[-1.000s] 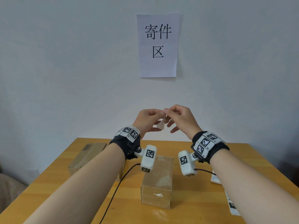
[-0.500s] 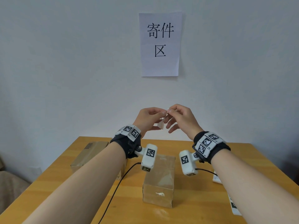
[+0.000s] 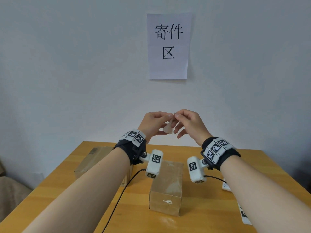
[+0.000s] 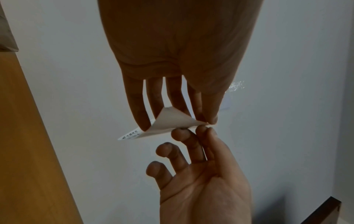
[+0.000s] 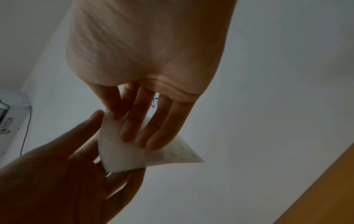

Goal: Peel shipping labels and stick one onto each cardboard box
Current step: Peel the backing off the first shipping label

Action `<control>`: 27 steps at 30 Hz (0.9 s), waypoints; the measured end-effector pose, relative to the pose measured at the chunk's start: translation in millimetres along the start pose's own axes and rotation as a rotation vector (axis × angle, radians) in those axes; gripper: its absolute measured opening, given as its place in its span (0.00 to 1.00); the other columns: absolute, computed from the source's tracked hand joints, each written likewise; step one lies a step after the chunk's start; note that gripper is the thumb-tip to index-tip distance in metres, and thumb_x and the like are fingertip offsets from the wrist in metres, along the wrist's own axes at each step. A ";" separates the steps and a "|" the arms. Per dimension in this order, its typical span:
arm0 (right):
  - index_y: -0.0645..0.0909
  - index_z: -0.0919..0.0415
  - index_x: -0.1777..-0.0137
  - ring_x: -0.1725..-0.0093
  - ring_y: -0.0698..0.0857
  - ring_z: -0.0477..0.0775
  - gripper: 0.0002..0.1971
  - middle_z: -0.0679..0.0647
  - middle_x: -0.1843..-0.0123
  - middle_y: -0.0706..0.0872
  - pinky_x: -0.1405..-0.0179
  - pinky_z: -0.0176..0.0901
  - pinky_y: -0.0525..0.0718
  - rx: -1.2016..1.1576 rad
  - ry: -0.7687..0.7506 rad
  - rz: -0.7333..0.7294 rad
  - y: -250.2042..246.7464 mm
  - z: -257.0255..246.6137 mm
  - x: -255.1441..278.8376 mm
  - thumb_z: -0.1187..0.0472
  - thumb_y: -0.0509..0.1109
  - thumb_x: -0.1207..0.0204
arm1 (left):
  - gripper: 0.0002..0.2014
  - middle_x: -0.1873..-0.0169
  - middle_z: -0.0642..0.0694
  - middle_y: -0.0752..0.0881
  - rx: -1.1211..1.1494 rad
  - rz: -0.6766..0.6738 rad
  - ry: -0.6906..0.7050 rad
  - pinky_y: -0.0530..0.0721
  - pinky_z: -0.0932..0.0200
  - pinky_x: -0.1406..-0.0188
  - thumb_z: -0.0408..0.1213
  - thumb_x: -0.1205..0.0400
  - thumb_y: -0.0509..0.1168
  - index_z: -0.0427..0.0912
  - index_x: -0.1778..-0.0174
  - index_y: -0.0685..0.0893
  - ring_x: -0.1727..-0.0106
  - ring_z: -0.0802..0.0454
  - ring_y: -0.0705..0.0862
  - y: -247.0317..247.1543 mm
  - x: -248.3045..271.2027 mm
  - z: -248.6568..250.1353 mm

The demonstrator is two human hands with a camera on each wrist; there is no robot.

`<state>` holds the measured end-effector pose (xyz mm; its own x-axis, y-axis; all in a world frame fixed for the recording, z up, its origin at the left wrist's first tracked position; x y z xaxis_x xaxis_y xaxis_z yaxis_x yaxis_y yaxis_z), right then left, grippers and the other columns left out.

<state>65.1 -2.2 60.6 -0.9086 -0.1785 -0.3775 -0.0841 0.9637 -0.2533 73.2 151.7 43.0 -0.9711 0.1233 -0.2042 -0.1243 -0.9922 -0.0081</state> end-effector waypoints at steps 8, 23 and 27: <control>0.86 0.66 0.52 0.65 0.88 0.58 0.09 0.60 0.61 0.92 0.69 0.52 0.88 0.018 0.005 -0.006 -0.7 3.3 2.6 0.61 0.69 0.12 | 0.13 0.48 0.44 0.96 -0.005 -0.030 -0.013 0.95 0.48 0.46 0.45 0.12 0.72 0.38 0.42 0.94 0.45 0.44 0.96 4.5 2.3 -3.0; 0.85 0.62 0.52 0.63 0.90 0.57 0.08 0.60 0.59 0.93 0.67 0.56 0.90 0.034 -0.007 0.024 -5.8 36.9 -11.5 0.58 0.77 0.17 | 0.13 0.45 0.38 0.95 -0.005 -0.033 -0.007 0.94 0.51 0.48 0.40 0.08 0.65 0.36 0.39 0.92 0.42 0.47 0.95 8.6 -17.6 -36.7; 0.84 0.63 0.52 0.63 0.90 0.57 0.10 0.61 0.59 0.93 0.66 0.58 0.90 0.055 -0.024 0.047 -7.1 50.8 -20.7 0.57 0.79 0.18 | 0.12 0.45 0.40 0.95 -0.003 -0.015 0.000 0.94 0.51 0.47 0.37 0.07 0.64 0.41 0.43 0.94 0.40 0.46 0.94 7.9 -27.6 -49.0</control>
<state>105.3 -15.4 25.0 -0.9010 -0.1384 -0.4112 -0.0180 0.9589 -0.2831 109.1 139.5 0.6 -0.9691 0.1379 -0.2045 -0.1380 -0.9903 -0.0139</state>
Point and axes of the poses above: each hand's wrist, its own x-axis away from the middle knuckle, its own y-axis out of the palm, z = x × y, the point moved 8 cm from there along -x, towards the middle knuckle
